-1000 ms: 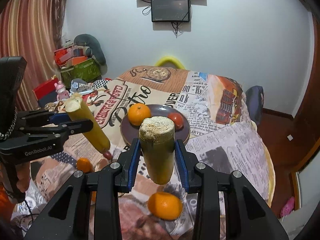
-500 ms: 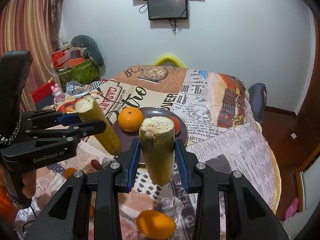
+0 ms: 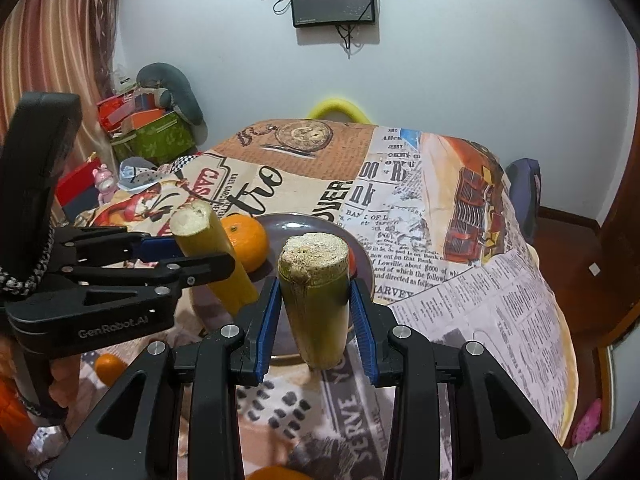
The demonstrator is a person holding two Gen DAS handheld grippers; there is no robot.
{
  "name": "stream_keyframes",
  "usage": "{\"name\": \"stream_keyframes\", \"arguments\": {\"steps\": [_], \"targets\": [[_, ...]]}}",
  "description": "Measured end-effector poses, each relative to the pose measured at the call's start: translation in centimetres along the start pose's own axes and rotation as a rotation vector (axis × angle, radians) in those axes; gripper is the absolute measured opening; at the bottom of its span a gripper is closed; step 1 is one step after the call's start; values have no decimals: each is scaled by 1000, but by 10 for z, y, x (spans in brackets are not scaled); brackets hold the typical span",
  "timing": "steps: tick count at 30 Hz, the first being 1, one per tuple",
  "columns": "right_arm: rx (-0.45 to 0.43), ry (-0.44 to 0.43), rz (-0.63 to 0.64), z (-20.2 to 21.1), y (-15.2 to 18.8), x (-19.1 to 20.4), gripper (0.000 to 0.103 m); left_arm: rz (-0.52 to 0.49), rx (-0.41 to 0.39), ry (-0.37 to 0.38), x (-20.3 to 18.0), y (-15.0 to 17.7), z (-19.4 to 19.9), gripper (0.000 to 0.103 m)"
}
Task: Organize fruits
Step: 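Carry the sticks to the grey plate with both tools and lower them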
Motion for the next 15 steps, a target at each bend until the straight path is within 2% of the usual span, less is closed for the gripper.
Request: {"name": "stream_keyframes", "arguments": {"steps": [10,15], "targets": [[9,0,11,-20,-9,-4,32,15,16,4,8,-18,-27,37],[17,-5,17,-31,-13,-3,32,7,-40,-26,15,-31,-17,39]]}}
Point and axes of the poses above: each gripper's, at about its wrist camera, not at the fingertips, and z roughly against the way its jaws point, x to its left, y to its underside, the point moved 7 cm from there along -z, roughly the way its jaws point, and after that the axes turned 2 degrees about y, right-handed, at the moved point
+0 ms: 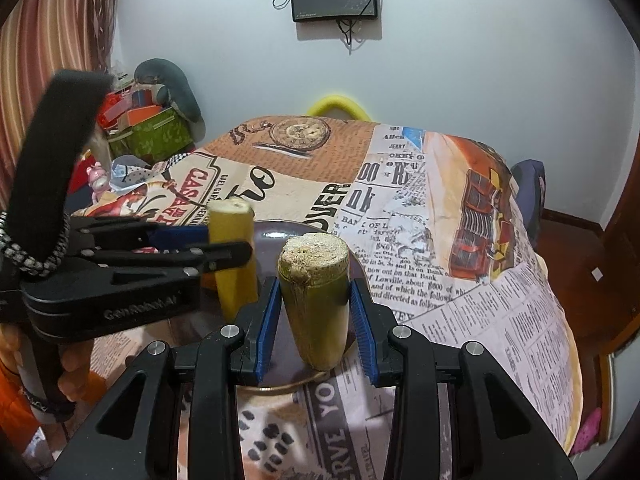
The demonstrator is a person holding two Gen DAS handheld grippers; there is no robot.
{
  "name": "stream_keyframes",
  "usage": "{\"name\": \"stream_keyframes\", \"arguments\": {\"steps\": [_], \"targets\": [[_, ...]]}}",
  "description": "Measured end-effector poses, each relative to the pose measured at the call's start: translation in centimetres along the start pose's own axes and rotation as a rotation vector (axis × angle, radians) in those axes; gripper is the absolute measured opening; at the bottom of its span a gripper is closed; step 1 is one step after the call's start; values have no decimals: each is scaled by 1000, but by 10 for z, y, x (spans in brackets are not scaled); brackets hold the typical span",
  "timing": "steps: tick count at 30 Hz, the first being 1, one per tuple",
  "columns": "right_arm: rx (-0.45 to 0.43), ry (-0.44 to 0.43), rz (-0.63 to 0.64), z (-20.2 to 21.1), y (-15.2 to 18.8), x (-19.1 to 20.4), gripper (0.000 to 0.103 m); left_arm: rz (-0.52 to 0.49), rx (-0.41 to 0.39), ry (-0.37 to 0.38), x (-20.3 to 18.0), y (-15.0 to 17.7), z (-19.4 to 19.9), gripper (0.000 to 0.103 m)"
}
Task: Organize fruits
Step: 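Carry the sticks to the grey plate with both tools and lower them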
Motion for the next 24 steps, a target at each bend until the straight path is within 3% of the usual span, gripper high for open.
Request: {"name": "stream_keyframes", "arguments": {"steps": [16,20,24], "targets": [[54,3,75,-36,-11,19,32,35,-36,-63,46,12,26,39],[57,23,108,-40,-13,25,33,30,-41,-75,49,15,30,44],[60,27,102,-37,-13,26,42,33,-57,-77,51,17,40,45]]}}
Point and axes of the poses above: each gripper's, at about its wrist camera, not at the fingertips, and z roughly against the way its jaws point, x to its left, y to its underside, the point moved 7 cm from there along -z, roughly the way its jaws point, and after that the axes turned 2 degrees about y, right-handed, at the moved point
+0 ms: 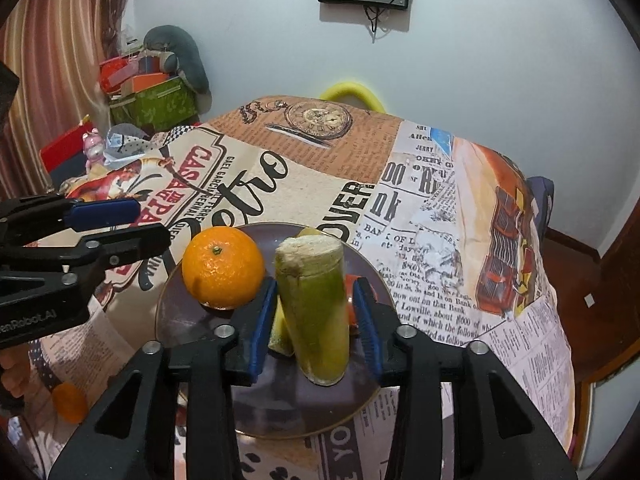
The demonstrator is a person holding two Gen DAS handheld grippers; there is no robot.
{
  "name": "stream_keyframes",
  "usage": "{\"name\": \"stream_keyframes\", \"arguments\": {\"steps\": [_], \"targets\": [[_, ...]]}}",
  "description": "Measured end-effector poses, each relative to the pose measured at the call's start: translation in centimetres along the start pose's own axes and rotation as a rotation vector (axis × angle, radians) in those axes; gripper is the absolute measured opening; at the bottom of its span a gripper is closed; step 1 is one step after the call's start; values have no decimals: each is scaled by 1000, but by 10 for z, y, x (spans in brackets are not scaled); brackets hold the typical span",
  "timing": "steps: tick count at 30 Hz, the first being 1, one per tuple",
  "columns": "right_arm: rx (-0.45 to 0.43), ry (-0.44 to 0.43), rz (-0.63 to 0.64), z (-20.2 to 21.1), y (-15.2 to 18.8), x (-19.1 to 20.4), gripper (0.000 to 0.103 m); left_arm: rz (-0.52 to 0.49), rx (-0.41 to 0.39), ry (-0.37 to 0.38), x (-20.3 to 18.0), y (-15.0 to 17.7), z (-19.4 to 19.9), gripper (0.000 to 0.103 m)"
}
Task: Organize fruits
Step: 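Carry the sticks to the grey plate with both tools and lower them, then open both tools and move them back toward the remaining fruit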
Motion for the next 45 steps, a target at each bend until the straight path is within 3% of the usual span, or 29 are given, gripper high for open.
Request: {"name": "stream_keyframes", "arguments": {"steps": [21,29,34,45], "targets": [[0,-5,-33,50,22,6,45,-25,-9,-43,-3,25,65,46],[9,6,-55,88,48,10,46,-32,1,-59,-4,51,97,52],[6,33,-63,110,67,12,52,-18,10,-67,-1,69,114,57],[54,41,-116,133,115,15,55,-10,84,-82,6,114,125,57]]}}
Point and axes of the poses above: each gripper's, at about its wrist camera, not at the fingertips, and z roughly against the way its jaws point, x to its left, y to its underside, the point moved 7 cm from there along -z, roughly the way its jaws point, and after that the axes turned 2 degrees about y, right-handed, at the moved point
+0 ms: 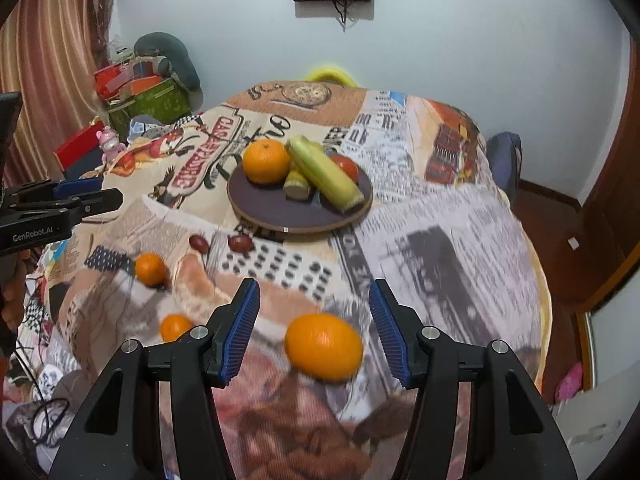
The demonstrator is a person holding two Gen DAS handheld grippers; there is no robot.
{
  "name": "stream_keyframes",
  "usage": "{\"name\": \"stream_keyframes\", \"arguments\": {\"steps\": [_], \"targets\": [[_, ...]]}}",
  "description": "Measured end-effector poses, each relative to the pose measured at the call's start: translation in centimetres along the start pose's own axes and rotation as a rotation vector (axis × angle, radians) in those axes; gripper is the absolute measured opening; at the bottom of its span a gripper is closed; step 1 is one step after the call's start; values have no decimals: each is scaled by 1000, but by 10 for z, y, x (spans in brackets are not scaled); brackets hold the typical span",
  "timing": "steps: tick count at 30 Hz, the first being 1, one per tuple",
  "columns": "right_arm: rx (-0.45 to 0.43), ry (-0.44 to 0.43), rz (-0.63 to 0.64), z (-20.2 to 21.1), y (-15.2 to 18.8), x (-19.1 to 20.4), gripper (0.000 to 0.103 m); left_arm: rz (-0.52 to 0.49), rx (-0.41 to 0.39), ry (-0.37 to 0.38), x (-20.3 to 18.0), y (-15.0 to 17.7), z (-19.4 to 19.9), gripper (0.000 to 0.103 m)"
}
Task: Organize fruits
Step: 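Open both tools and move them back toward the remaining fruit, then grasp a mandarin with the left tool while the right tool grasps the large orange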
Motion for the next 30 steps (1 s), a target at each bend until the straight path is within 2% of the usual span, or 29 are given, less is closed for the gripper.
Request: {"name": "stream_keyframes", "arguments": {"steps": [5,20,25,30], "targets": [[31,1,-21,-2,20,-2,63,12,55,15,3,23,-9,57],[145,-21,-42,-44,50,-2,63,6,184,59,-6,56,-61,56],[152,0,-37,-54,52,-6,69,21,203,78,-7,58,-76,47],[153,20,-58,-61,51,-13,70,19,201,79,-9,56,-83,39]]}}
Point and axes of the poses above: each gripper's, at about its wrist camera, not at the fingertips, and z roughly against the way its jaws point, x to its left, y to its underside, the point moved 7 cm from there along -z, roughly the way its jaws point, and after that the axes turned 2 degrees about y, right-handed, at the moved point
